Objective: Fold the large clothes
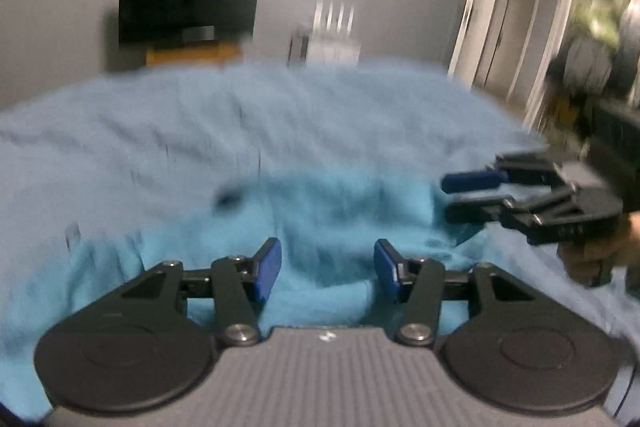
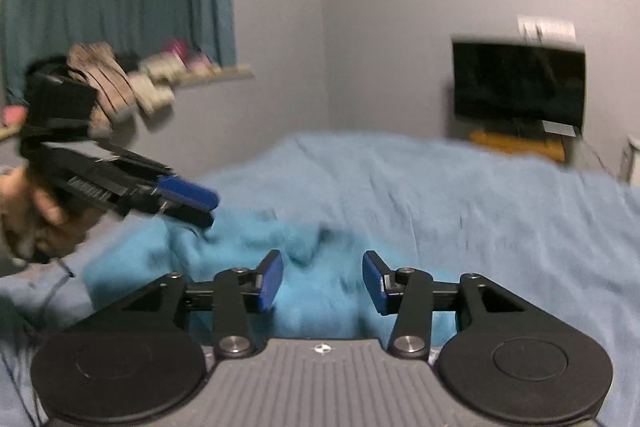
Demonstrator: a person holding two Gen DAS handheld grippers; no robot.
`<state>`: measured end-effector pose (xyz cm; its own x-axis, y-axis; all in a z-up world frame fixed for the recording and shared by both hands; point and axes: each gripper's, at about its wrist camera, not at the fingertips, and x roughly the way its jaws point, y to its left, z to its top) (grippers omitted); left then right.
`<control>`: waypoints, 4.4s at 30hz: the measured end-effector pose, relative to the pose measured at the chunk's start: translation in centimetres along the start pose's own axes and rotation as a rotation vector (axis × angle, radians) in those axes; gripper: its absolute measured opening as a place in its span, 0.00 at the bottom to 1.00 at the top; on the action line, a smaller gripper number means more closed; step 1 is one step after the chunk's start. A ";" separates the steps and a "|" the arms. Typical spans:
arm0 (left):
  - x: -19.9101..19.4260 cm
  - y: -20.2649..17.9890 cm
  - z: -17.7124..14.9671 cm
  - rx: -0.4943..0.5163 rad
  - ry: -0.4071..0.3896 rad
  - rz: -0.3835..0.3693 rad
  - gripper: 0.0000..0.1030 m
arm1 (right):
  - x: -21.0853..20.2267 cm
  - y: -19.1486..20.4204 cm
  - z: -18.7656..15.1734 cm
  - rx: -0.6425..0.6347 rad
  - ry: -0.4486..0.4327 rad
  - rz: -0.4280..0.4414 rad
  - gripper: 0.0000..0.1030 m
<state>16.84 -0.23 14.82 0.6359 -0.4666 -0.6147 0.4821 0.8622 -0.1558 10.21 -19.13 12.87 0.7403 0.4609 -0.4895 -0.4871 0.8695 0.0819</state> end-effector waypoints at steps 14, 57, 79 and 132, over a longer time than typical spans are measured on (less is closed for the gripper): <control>2.3 0.1 -10.9 0.019 0.266 0.036 0.39 | 2.4 2.5 -11.8 0.028 0.212 0.103 0.40; -9.5 4.0 -22.9 -0.870 -0.144 0.487 0.61 | 4.4 10.7 -14.0 -0.036 0.017 -0.174 0.46; -9.2 7.7 -26.0 -1.097 -0.314 0.291 0.73 | 4.0 10.6 -13.2 0.011 -0.038 -0.171 0.51; -6.6 -6.9 -14.5 -0.114 -0.523 0.291 0.15 | 5.0 14.3 -16.1 -0.101 0.131 -0.149 0.72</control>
<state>0.61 -0.26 8.75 0.9576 -0.2189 -0.1874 0.1950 0.9710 -0.1382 -0.53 -7.25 -2.41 0.7445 0.2957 -0.5986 -0.4255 0.9010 -0.0842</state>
